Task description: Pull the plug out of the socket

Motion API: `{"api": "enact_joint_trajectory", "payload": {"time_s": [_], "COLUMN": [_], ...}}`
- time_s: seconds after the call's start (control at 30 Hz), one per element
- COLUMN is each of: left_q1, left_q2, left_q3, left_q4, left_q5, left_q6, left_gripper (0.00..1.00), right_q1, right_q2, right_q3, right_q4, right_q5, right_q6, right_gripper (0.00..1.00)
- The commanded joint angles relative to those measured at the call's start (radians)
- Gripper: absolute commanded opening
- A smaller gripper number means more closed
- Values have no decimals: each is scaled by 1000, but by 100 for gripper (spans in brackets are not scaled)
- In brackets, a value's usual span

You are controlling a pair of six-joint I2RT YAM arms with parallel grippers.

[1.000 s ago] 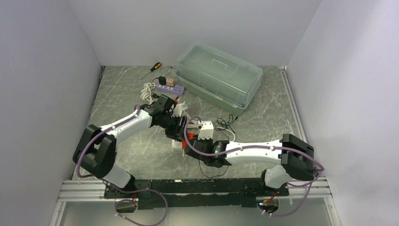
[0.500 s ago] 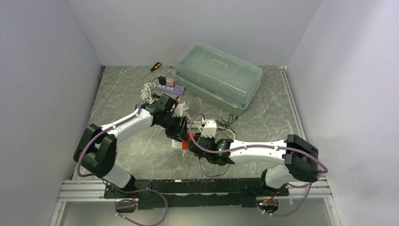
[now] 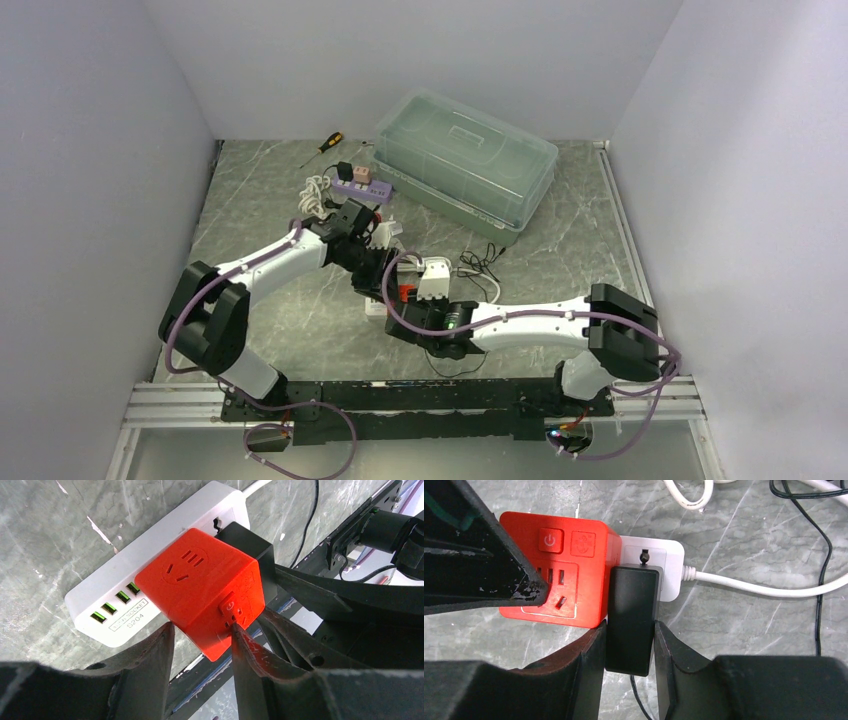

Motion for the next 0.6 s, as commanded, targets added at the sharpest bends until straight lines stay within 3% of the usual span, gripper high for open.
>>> {"api": "enact_joint_trajectory", "payload": {"time_s": [0.0,0.3,0.57], "left_q1": [-15,-21,-24], "left_q2": [50,58,53], "left_q3": [-12,-7,-1], "left_q4": [-14,-23,-26], "left_q5": [-119,-146,-183], "left_q6": [51,57,59], "left_gripper": [48,47,46], "right_q1": [31,20,-49], "right_q2": [34,-31,-139], "right_q3": [70,16,-115], "right_q4": [-70,-33,100], "right_q5": [61,57,-27], "right_q6": [29,37,27], "right_gripper": [0,0,0]}}
